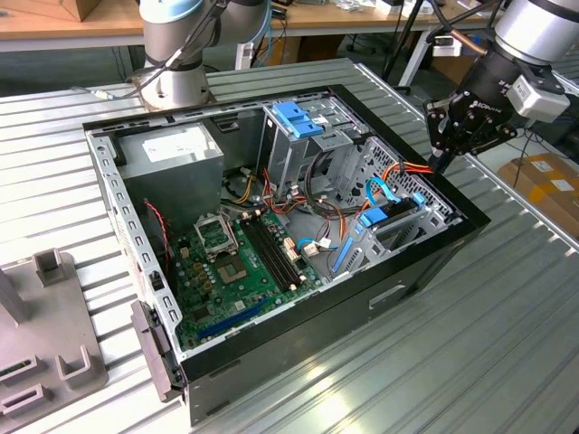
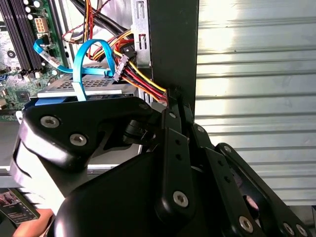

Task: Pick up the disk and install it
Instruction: 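Insert the second disk wire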

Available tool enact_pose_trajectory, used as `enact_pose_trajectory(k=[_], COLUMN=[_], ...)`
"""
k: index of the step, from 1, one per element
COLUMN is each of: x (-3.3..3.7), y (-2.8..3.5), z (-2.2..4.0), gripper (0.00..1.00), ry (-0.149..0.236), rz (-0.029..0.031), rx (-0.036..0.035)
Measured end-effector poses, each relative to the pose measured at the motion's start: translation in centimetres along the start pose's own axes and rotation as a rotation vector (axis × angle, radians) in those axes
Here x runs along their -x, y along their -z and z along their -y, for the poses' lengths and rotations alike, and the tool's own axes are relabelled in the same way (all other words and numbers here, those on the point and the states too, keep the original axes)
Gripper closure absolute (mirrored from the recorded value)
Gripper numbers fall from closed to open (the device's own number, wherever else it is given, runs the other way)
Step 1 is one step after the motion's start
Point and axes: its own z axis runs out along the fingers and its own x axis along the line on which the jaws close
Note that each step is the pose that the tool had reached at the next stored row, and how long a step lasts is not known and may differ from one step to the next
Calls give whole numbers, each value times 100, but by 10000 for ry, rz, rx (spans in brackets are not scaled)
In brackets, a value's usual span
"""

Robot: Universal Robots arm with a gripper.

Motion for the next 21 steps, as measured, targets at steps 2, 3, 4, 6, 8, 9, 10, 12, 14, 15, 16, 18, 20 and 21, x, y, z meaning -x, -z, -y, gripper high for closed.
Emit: enact_pose_trajectory(k=[2, 3, 4, 6, 8, 9, 10, 12, 14, 15, 16, 18, 20, 21], x=[0, 0, 0, 1, 16, 75, 108, 167, 248, 280, 300, 359, 375, 375], y=[4, 17, 24, 45, 55, 56, 56, 56, 56, 55, 55, 55, 54, 53], z=[0, 0, 1, 1, -8, -47, -69, -107, -160, -182, -195, -233, -244, -244], gripper=[84, 84, 84, 84, 84, 84, 84, 84, 84, 84, 84, 84, 84, 84], ry=[-1, -7, -8, -12, -12, -4, -4, -2, 1, 2, 3, 5, -62, -218], rz=[1, 0, -2, -15, -66, -162, -199, -258, -325, -351, -367, -414, -432, -438], rx=[-2, -1, -1, -10, -45, -107, -131, -169, -213, -230, -241, -272, -282, -282])
